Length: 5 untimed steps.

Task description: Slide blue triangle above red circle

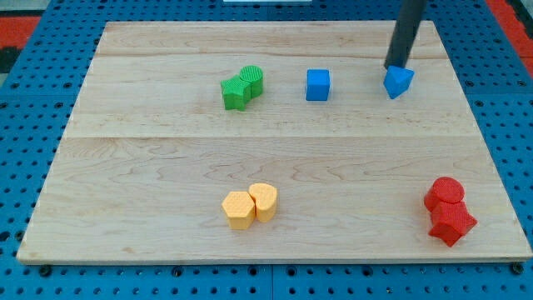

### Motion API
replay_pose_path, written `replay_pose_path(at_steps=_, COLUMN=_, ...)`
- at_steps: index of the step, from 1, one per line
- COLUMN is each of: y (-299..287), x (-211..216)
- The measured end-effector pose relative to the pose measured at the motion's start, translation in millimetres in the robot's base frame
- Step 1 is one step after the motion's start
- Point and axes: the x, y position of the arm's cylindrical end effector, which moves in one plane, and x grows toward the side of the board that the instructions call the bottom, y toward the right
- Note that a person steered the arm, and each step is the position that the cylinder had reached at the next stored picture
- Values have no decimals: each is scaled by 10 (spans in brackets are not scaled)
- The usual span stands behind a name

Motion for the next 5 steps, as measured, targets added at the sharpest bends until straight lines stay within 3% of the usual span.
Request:
replay_pose_path(at_steps=2, y=-63, x=1109)
replay_pose_path(at_steps=3, y=-72, x=896)
replay_pose_path(at_steps=4, y=-406, x=975)
replay_pose_path(at_steps=5, y=-372, x=1359)
